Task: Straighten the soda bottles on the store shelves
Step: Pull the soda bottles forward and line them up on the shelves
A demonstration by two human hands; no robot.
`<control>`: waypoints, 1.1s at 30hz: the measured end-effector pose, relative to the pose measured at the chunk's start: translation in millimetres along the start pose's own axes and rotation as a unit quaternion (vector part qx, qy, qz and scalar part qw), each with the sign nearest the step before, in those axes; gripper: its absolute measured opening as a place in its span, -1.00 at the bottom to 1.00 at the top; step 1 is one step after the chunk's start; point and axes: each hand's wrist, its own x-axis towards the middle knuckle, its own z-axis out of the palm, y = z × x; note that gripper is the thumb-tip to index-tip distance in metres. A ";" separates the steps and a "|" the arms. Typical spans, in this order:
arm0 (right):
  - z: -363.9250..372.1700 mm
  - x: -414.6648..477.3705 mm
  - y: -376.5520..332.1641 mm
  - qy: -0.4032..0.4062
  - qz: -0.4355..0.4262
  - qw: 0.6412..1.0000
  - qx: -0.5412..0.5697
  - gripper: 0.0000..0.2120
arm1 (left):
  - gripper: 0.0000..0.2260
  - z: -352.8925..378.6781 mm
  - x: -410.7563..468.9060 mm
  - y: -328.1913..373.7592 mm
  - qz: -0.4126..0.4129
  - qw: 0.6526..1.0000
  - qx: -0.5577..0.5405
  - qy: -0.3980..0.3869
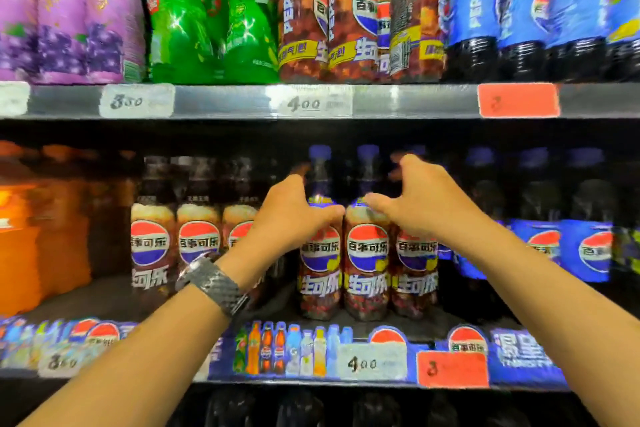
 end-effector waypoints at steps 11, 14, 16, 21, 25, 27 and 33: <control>9.7 6.4 -2.7 -0.076 0.012 0.997 -0.014 -0.51 | -0.58 -9.1 3.7 -2.7 0.000 0.999 0.052 -0.002; 14.6 8.9 -1.7 -0.088 0.012 0.996 -0.008 -0.57 | -0.43 -8.6 4.3 -2.9 0.011 0.998 0.057 -0.004; 16.2 9.9 -0.1 -0.111 0.025 0.993 0.023 -0.58 | -0.47 -8.2 3.4 -1.4 0.007 0.998 0.058 -0.007; 17.0 6.4 2.6 -0.138 0.032 0.988 0.059 -0.61 | -0.60 -3.2 -3.1 0.2 0.012 0.999 0.043 0.013; -1.0 0.7 3.5 -0.115 0.034 0.983 0.137 -0.43 | -0.30 1.4 -7.6 -0.2 0.032 0.997 0.065 0.015; -19.3 1.4 10.9 -0.027 0.012 0.985 0.172 -0.58 | -0.22 0.5 -9.9 2.6 0.031 0.996 0.074 0.028; -40.6 0.4 37.3 0.045 0.015 0.999 0.021 -0.58 | -0.45 -1.5 -10.7 32.4 0.222 0.939 0.205 0.162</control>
